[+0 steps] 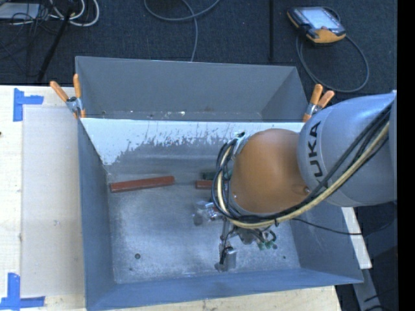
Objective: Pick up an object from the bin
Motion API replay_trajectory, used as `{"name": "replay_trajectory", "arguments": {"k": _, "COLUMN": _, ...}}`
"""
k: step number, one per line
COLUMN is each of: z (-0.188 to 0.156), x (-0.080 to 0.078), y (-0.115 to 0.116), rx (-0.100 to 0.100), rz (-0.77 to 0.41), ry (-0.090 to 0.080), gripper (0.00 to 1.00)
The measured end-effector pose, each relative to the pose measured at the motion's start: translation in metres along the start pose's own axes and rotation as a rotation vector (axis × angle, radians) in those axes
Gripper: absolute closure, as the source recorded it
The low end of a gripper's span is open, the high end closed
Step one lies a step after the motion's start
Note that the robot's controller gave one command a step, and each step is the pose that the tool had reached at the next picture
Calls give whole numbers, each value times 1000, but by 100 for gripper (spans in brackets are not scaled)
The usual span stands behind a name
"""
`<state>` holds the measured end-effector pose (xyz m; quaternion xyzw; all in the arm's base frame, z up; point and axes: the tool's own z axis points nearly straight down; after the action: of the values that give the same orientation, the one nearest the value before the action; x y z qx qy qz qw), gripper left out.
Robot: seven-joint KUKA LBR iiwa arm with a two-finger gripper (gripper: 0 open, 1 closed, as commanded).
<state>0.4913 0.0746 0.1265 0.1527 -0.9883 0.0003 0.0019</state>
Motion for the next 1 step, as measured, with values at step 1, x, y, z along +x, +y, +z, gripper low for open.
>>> {"name": "replay_trajectory", "arguments": {"k": 1, "z": 34, "x": -50, "y": -37, "rx": 1, "rz": -251, "ry": -7, "gripper": 0}}
